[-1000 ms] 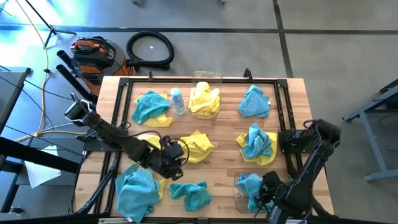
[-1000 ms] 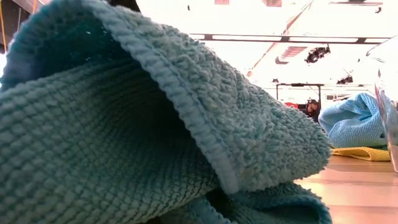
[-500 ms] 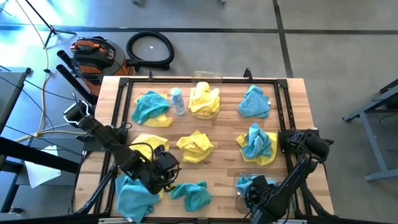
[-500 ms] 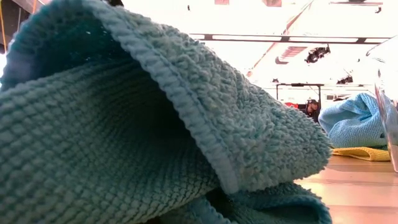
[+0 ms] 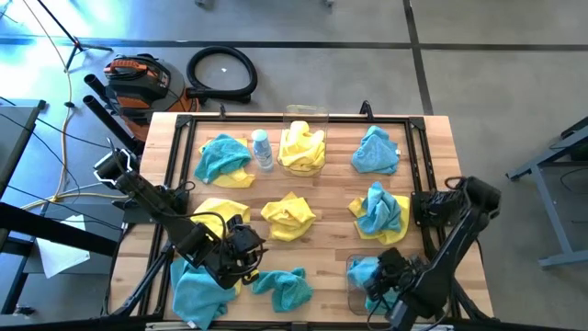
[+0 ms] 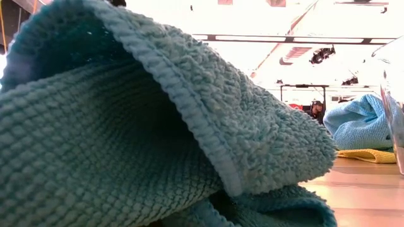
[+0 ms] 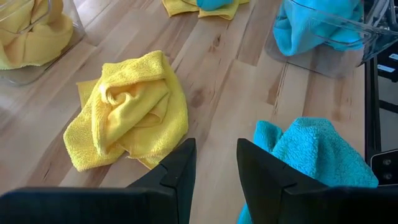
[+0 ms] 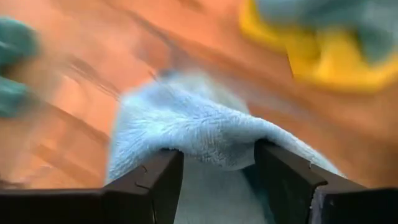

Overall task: Sort microfiber towel by color & place in baskets
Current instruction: Put the blue towel into the bottom transparent bin, then put the yellow towel into the top transparent bin

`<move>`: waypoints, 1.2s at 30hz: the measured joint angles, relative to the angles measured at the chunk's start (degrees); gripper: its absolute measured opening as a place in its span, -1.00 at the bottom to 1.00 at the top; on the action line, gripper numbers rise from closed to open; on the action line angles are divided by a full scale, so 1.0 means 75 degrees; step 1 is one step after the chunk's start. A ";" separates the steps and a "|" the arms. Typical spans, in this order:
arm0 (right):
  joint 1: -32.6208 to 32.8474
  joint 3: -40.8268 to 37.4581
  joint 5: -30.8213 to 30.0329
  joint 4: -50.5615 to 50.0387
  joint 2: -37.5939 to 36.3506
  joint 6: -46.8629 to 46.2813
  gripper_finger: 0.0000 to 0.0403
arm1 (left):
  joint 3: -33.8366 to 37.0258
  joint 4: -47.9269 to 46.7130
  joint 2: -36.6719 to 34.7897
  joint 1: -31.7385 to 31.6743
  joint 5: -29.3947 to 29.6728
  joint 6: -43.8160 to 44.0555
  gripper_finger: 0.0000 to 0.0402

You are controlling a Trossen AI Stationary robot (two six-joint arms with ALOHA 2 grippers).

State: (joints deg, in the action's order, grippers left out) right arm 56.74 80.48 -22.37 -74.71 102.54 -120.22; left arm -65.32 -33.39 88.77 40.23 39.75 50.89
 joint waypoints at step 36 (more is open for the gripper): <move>-0.1336 0.0001 -0.4425 -0.0911 0.0682 0.1905 -0.04 | 0.0000 -0.2629 -0.0614 0.0093 -0.2204 0.3409 -0.69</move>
State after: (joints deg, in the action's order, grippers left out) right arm 46.72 80.49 -55.56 -81.54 107.66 -105.93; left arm -65.32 -53.10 84.17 40.93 23.22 76.46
